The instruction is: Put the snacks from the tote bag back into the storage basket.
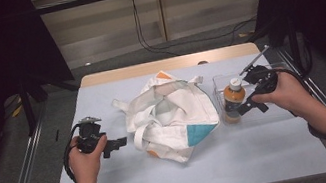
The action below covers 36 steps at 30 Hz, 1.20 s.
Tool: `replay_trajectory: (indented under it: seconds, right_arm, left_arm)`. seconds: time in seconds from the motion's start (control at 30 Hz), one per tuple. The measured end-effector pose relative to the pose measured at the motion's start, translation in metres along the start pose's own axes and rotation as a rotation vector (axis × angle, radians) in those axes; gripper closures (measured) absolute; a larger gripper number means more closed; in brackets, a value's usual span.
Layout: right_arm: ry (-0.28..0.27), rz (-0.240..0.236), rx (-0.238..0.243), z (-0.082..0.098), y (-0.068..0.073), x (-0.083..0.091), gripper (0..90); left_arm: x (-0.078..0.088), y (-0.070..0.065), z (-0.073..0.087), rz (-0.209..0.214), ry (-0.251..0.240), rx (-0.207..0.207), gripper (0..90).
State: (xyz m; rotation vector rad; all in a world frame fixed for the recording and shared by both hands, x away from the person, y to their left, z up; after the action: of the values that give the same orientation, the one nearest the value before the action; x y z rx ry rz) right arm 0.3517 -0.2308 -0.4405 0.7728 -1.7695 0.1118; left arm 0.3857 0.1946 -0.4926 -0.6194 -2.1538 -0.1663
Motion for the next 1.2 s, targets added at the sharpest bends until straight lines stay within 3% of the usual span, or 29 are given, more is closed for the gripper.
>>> replay_trajectory:
  seconds: [0.13, 0.3, 0.33, 0.37, 0.53, 1.07, 1.2]
  right_arm:
    - [0.0, -0.009, 0.01, 0.004, 0.002, -0.001, 12.7]
    - [0.013, -0.003, 0.022, 0.01, 0.003, -0.003, 13.3]
    - [0.009, -0.008, 0.022, 0.01, 0.005, -0.004, 13.3]
    - [0.011, -0.01, 0.026, 0.011, 0.005, -0.004, 13.4]
    - [0.014, -0.019, 0.035, 0.016, 0.009, -0.006, 13.5]
    - [0.02, -0.034, 0.067, 0.03, 0.014, -0.012, 13.9]
    - [0.038, -0.019, 0.07, 0.035, 0.014, -0.015, 14.0]
  left_arm:
    - [0.0, 0.0, 0.0, 0.002, 0.01, -0.015, 6.3]
    - [-0.001, 0.0, -0.001, 0.0, 0.001, -0.002, 6.4]
    - [0.0, 0.001, 0.0, 0.001, 0.01, -0.017, 6.4]
    - [-0.001, 0.0, -0.001, 0.001, 0.0, -0.001, 6.4]
    - [-0.001, 0.001, 0.0, -0.007, 0.008, -0.017, 6.4]
    - [-0.001, -0.001, -0.002, 0.005, 0.001, -0.003, 6.4]
    - [-0.002, 0.0, -0.001, 0.002, 0.003, -0.002, 6.3]
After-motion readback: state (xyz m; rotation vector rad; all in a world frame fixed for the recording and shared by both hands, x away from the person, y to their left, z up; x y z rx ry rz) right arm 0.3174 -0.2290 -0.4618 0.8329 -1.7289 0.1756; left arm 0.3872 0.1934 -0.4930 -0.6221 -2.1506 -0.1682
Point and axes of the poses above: each handheld gripper's, and its own axes: x roughly backward along the jaws, z roughly out of its underside, y roughly to its left, the point moved 9 cm from there along -x, roughly forward along the jaws, and after that the axes turned 10 degrees about -z, right-handed, at the moved point
